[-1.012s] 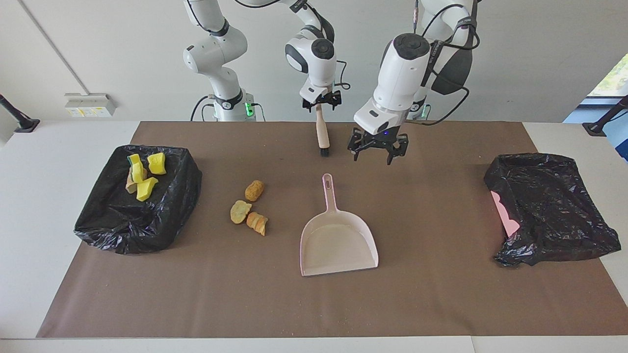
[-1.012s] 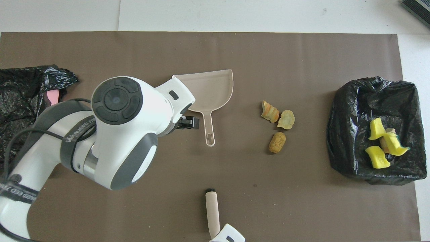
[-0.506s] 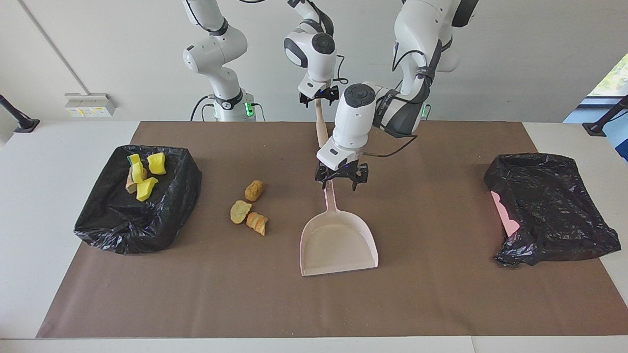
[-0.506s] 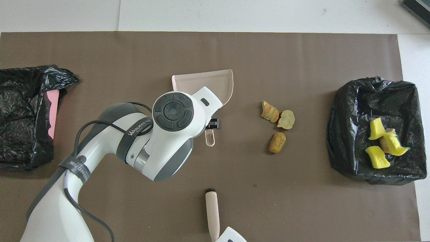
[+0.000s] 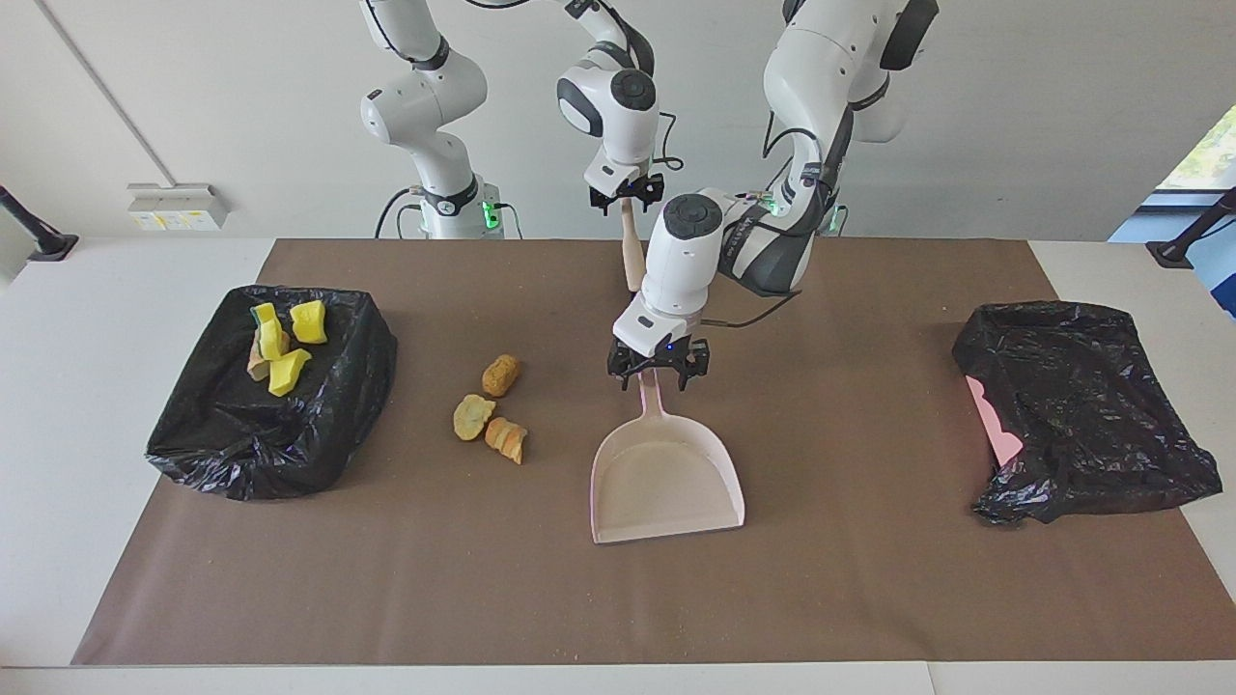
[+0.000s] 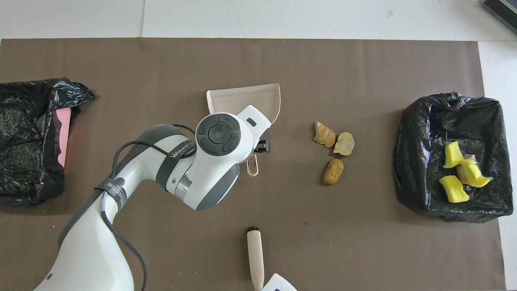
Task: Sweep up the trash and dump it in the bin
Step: 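Grasp the dustpan handle with the left gripper and lift it, then place the dustpan by the tan chunks while the right gripper grasps the brush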
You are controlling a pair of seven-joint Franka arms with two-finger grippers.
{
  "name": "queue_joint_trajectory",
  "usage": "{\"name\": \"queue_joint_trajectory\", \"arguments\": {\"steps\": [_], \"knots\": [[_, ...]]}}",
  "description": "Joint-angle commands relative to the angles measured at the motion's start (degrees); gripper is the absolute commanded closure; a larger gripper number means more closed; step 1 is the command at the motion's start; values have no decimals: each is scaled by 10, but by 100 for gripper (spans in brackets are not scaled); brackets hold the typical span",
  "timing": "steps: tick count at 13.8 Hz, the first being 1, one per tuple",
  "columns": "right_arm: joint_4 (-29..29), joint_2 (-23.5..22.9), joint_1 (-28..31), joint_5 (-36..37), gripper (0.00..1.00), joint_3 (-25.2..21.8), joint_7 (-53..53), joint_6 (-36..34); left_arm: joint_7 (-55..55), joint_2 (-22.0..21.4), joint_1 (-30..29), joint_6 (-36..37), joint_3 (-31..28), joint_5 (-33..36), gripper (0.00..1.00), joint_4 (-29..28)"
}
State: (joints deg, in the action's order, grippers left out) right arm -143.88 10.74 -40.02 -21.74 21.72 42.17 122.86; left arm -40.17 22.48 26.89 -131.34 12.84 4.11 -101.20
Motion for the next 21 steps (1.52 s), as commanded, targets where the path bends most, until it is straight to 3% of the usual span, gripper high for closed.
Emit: {"name": "queue_joint_trajectory", "arguments": {"steps": [1,2,3,7,9,11,13,16,21], "knots": [[-10,2,0,7,65,1,-7,19,-18,2,16,-9,-8,14,1,-5],[-9,2,0,7,86,0,-4,19,-18,2,16,-5,-8,14,13,-7],[-8,0,0,7,100,0,0,19,-18,1,17,-1,-8,14,21,-9],[1,-5,2,15,100,-1,-4,6,-18,-2,16,3,-10,17,58,-13],[20,2,8,39,100,-4,-4,-49,-18,-2,13,6,-12,51,68,-5],[26,35,29,56,100,-6,-20,-100,-12,-9,5,15,-12,94,87,3],[26,71,69,57,100,-6,-70,-153,-2,-22,4,34,-13,99,93,2],[28,130,153,77,100,-7,-149,-222,151,-63,-12,108,-12,97,95,-7],[71,115,301,109,100,-5,-155,-221,416,-81,-19,180,-11,89,96,-15]]}}
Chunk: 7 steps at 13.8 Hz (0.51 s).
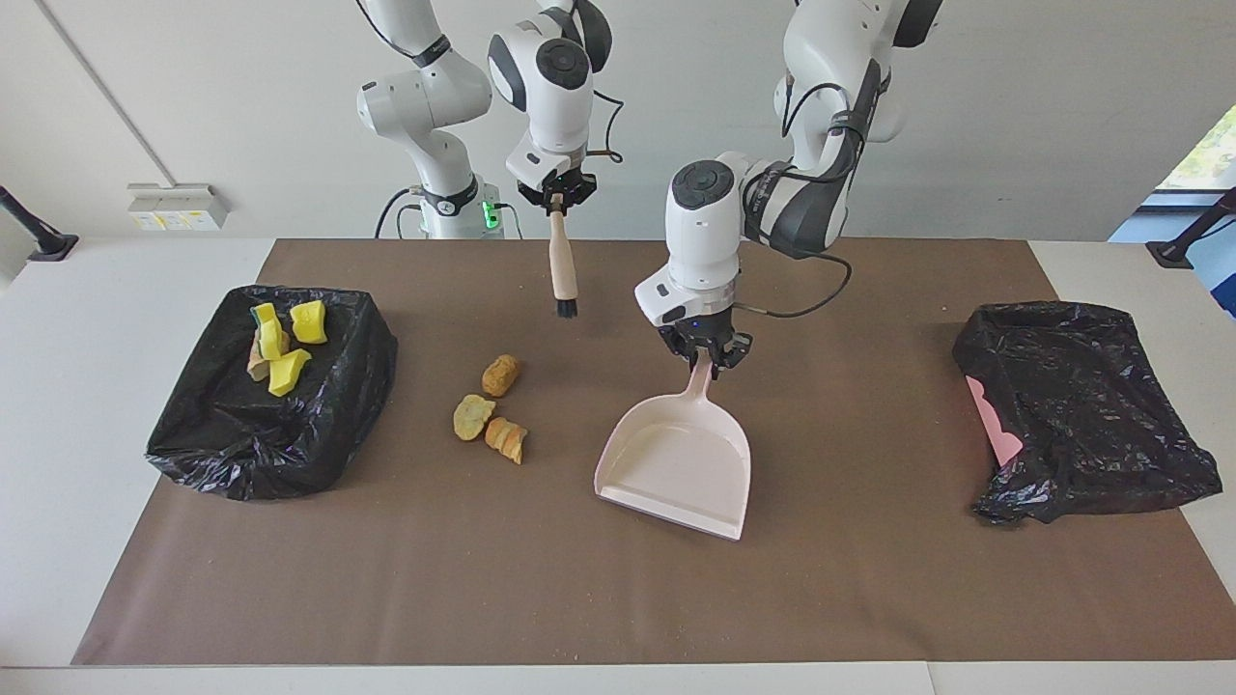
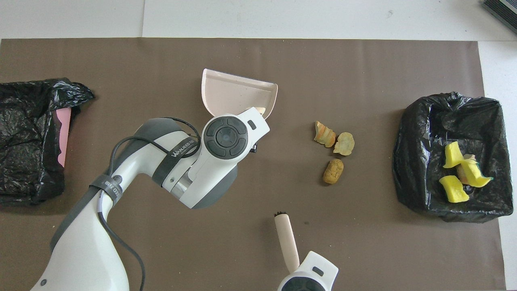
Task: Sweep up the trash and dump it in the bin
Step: 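Place the dustpan by the tan chunks while the right gripper grasps the brush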
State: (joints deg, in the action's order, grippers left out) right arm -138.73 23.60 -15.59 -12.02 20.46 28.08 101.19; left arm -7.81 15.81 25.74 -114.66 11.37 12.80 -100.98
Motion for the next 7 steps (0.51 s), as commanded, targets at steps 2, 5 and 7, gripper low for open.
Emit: {"name": "queue_joint_trajectory", "arguments": {"steps": [2,5,7], "knots": [[41,-52,105,57,100,6,-40,20,191,-16,-26,14,5,-35,96,-31],[87,-118,196,119,100,7,-117,40,331,-28,-45,8,4,-83,100,-58],[93,-151,211,167,100,6,-124,80,355,-42,-40,4,7,-84,100,-83]]}}
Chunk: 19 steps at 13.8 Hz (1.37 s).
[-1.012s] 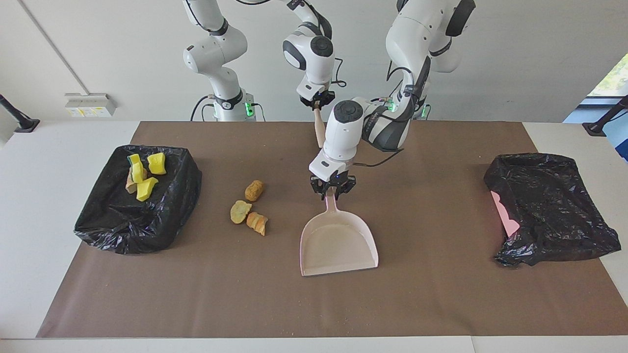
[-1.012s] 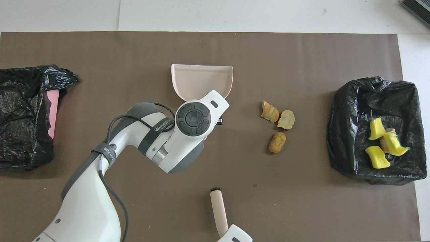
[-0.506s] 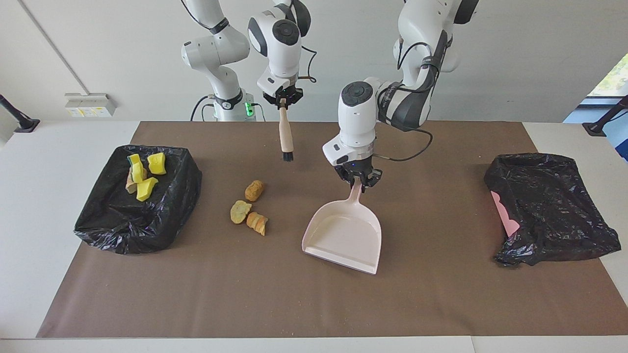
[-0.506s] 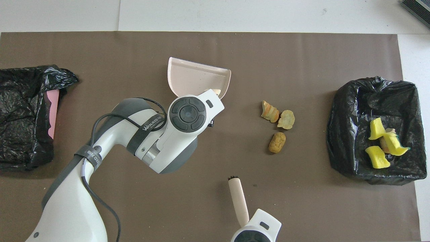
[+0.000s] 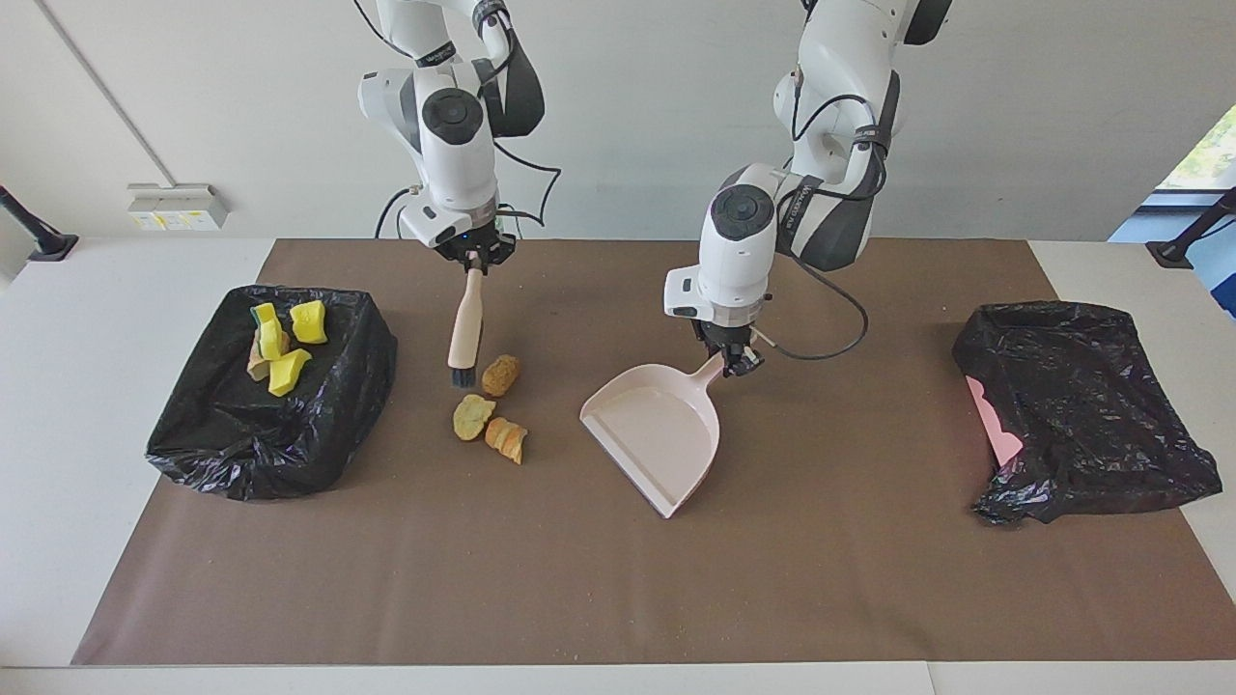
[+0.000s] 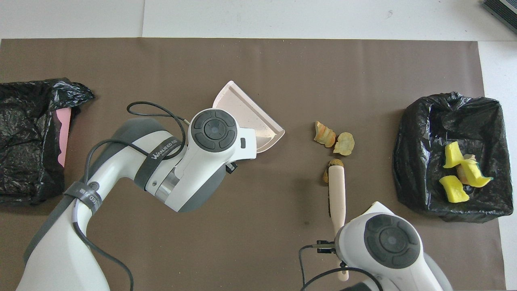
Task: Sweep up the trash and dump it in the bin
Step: 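Place the dustpan by the tan chunks while the right gripper grasps the brush, then sweep the tan chunks into the dustpan with the right gripper's brush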
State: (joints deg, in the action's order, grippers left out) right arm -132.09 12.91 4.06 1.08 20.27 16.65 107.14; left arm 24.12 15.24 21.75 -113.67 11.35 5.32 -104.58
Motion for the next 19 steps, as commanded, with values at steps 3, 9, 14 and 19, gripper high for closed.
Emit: {"name": "queue_joint_trajectory", "arguments": {"steps": [3,9,14,19], "knots": [[72,-121,37,132,100,10,-34,26,50,-68,27,-23,8,-9,100,-96],[184,-237,25,191,100,13,-96,-30,42,-81,63,-55,8,-9,100,-123],[177,-249,-27,109,100,15,-142,-32,40,-86,58,-67,8,-9,100,-142],[170,-242,-44,-59,100,24,-195,-47,38,-97,57,-81,8,-10,100,-160]]}}
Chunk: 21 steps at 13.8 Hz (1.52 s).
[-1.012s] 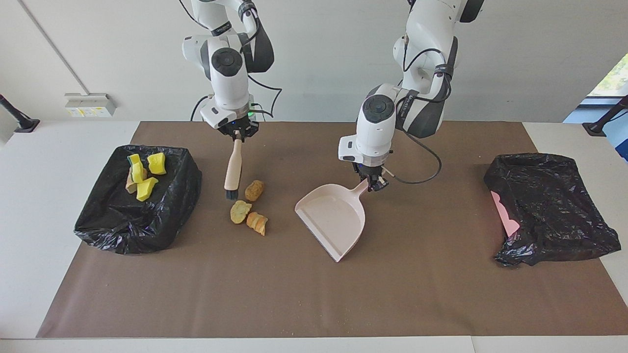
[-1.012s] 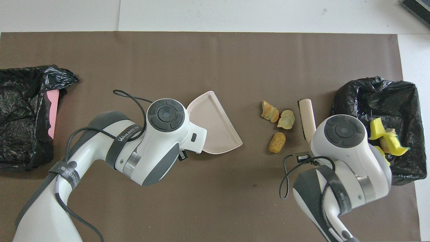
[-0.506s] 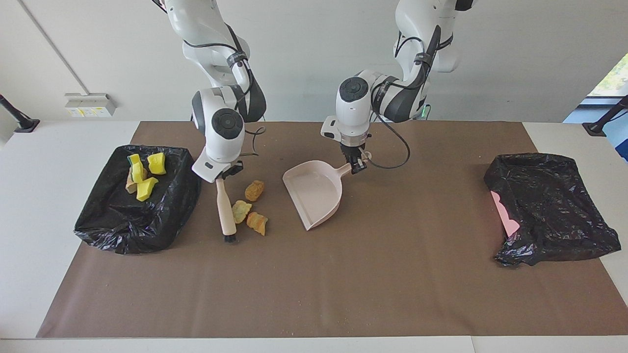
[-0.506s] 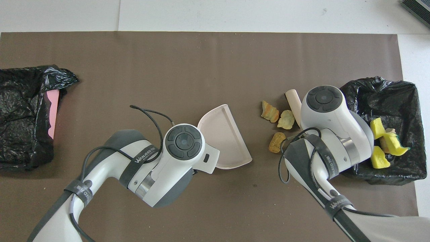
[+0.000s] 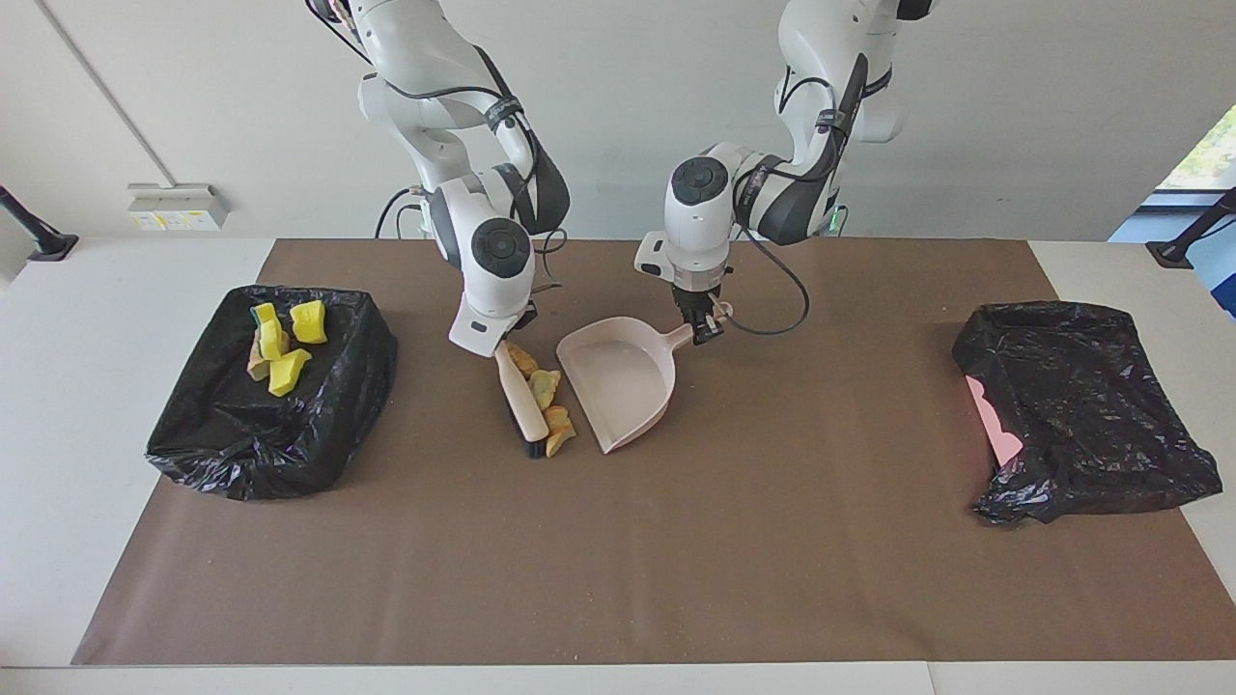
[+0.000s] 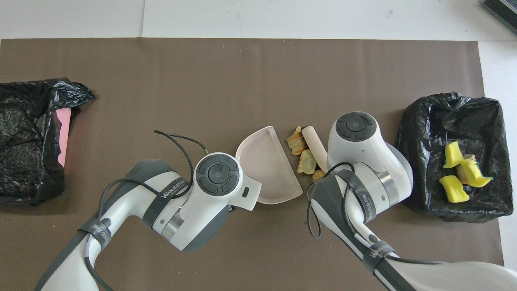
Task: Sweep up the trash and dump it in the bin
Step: 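Sweep the tan chunks into the dustpan with the right gripper's brush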
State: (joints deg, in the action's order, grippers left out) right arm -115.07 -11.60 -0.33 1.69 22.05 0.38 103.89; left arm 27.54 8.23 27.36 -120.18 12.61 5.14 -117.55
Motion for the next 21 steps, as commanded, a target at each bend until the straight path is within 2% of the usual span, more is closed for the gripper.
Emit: {"name": "queue_joint_trajectory", "arguments": {"steps": [1,5,6,8,10,11,13,15,18,21], "knots": [[0,5,-5,-109,100,8,-37,-14,4,-27,1,-21,-5,-8,100,-31],[-1,18,-27,-217,100,9,-7,-13,4,-25,0,-29,-5,-11,100,-33],[5,35,-26,-215,100,9,24,-18,5,-27,0,-29,-5,-11,100,-33],[1,90,-12,-206,100,1,85,-70,9,-27,0,-29,-5,-11,100,-33],[-12,130,33,-180,100,2,114,-117,12,-28,2,-28,-5,-11,100,-35],[-33,145,37,-155,100,1,134,-115,12,-28,4,-28,-5,-11,100,-36],[-114,199,36,-123,100,2,177,-65,15,-29,5,-28,-5,-10,100,-37],[-188,247,48,-100,100,2,169,-40,35,-29,8,-32,-5,-10,100,-37],[-225,256,52,-78,100,4,162,-39,51,-39,15,-30,-4,-6,100,-48],[-232,244,46,-86,100,7,122,-19,60,-50,16,-31,-4,-6,100,-65]]}}
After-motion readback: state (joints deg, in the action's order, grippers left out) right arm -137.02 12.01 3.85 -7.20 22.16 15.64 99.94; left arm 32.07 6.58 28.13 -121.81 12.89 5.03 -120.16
